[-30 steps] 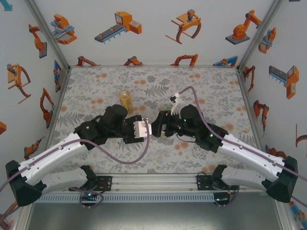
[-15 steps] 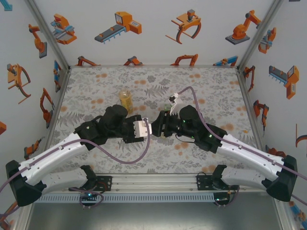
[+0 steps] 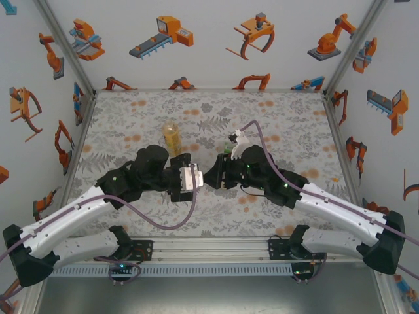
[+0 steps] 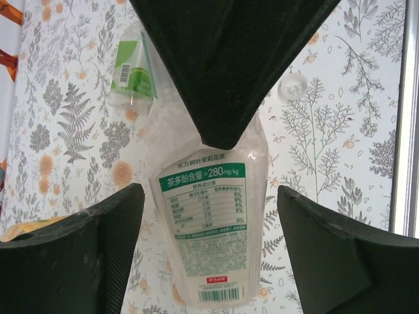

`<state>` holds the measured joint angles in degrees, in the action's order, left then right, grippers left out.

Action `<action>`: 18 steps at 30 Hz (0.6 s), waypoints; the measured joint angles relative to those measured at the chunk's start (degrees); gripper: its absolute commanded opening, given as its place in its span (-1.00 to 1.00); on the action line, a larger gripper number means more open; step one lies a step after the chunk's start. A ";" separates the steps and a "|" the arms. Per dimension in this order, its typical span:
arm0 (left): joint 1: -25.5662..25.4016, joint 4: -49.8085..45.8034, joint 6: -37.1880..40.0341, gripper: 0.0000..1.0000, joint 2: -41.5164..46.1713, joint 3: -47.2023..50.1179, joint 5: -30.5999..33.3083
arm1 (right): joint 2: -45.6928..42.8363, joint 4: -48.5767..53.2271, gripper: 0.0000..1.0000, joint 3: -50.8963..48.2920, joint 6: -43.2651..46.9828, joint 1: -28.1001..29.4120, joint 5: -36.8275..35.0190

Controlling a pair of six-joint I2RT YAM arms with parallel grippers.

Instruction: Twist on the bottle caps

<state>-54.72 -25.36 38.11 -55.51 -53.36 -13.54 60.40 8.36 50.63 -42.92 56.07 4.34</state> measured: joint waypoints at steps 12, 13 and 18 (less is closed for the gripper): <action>0.00 0.11 0.00 0.54 0.59 0.24 -0.66 | 0.07 10.27 -0.74 5.20 5.70 0.00 -4.87; 0.00 0.11 0.00 0.54 0.68 0.24 -0.66 | 0.22 12.00 -0.74 6.25 6.67 -0.02 -5.70; 0.00 0.11 -0.02 0.55 0.94 0.24 -0.66 | 2.19 20.48 -0.76 11.61 12.04 -1.05 -9.20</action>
<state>-54.72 -25.26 38.09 -54.57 -53.12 -14.20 62.59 28.84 62.24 -30.87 55.02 -4.86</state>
